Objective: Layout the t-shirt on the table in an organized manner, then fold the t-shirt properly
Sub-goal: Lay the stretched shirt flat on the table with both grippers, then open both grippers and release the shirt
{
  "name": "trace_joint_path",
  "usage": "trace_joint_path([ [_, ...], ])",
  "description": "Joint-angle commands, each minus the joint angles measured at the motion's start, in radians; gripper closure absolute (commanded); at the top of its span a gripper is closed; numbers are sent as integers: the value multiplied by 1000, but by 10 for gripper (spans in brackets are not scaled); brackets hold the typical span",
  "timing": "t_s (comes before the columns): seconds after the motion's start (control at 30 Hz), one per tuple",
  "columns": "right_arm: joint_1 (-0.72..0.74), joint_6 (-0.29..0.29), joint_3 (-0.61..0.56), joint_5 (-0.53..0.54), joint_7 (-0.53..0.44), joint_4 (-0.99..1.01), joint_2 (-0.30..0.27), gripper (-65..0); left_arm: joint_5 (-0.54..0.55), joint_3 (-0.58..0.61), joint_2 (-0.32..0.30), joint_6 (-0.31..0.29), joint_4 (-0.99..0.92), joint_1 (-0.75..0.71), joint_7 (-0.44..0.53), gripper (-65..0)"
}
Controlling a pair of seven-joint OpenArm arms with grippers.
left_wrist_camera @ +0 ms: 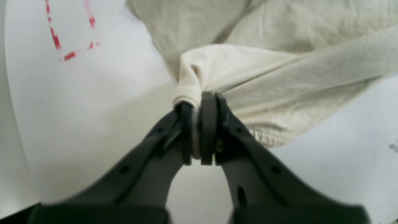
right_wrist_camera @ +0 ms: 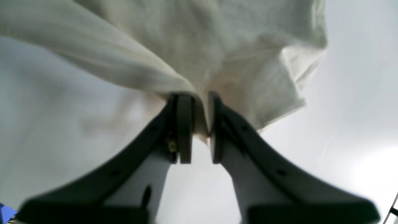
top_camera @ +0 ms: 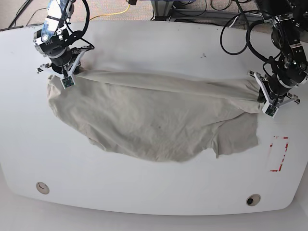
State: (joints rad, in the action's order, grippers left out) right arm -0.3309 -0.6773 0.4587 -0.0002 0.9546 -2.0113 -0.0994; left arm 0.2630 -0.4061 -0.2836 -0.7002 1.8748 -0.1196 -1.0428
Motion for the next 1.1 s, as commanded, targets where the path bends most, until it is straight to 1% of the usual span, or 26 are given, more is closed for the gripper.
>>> trace_joint_path([
  [0.0, -14, 8, 5, -4, -12, -21, -7, -130, 2, -7, -33, 2, 19, -18, 22, -6],
  [0.23, -60, 8, 5, -4, -12, -18, -10, -178, 0, -9, -69, 2, 18, -85, 22, -6],
  [0.33, -73, 8, 5, -4, -12, -16, -10, -203, -1, -9, -69, 2, 16, -110, 22, -7],
  [0.4, -84, 8, 5, -5, -12, -16, -12, -230, -1, -18, -72, 2, 16, -128, 22, -25],
  [0.43, -89, 8, 5, -5, -12, -16, -12, -243, -1, -24, -73, 2, 15, -139, 22, -47],
  [0.5, -98, 8, 5, -5, -12, -16, -12, -274, -3, -37, -70, 2, 15, -160, 22, -118],
  [0.53, -103, 8, 4, -5, -12, -16, -12, -292, -3, -41, -70, 2, 15, -170, 22, -161],
  [0.57, -106, 8, 4, -5, -12, -16, -12, -314, -3, -41, -69, 2, 15, -180, 22, -219],
  [0.6, -106, 8, 4, -5, -12, -16, -12, -320, -3, -41, -69, 2, 15, -183, 22, -243],
  [0.63, -110, 8, 4, -5, -12, -16, -10, -344, -3, -43, -69, 2, 15, -193, 22, -301],
  [0.73, -132, 8, 4, -5, -12, -16, -12, -400, -6, -43, -70, 2, 13, -214, 22, -392],
  [0.8, -139, 8, 4, -8, -12, -16, -13, -431, -6, -43, -73, 2, 9, -223, 22, -424],
  [0.9, -144, 8, 4, -8, -12, -16, -16, -452, -17, -43, -73, 2, -10, -231, 22, -449],
  [0.97, -156, 8, 4, -8, -13, -16, -20, -453, -38, -43, -76, 2, -30, -233, 28, -456],
  [1.07, -165, 8, 5, -7, -16, -16, -43, -453, -70, -60, -87, 2, -53, -229, 32, -453],
])
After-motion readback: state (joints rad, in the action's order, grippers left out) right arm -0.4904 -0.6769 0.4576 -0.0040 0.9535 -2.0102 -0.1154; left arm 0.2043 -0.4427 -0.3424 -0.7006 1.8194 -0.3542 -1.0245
